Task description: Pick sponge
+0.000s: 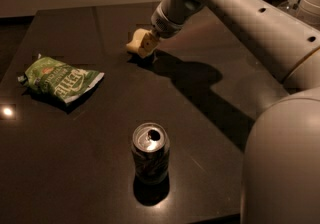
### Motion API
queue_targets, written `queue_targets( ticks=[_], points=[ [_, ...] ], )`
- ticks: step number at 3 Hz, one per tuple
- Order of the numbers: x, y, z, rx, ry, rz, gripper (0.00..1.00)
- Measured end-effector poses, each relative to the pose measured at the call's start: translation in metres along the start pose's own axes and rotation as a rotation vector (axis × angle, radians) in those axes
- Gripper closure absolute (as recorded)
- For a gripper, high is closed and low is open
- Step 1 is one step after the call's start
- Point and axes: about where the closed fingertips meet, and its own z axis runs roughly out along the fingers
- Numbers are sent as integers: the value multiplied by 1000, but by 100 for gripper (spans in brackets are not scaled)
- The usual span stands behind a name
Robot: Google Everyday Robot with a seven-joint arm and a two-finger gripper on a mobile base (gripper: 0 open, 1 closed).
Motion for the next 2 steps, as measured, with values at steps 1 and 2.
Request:
queue_targets(
  ticks=[1, 2],
  points=[
    [-11, 15, -28, -17, -29, -54, 100],
    [-20, 28, -52, -26, -50, -111, 100]
  ],
)
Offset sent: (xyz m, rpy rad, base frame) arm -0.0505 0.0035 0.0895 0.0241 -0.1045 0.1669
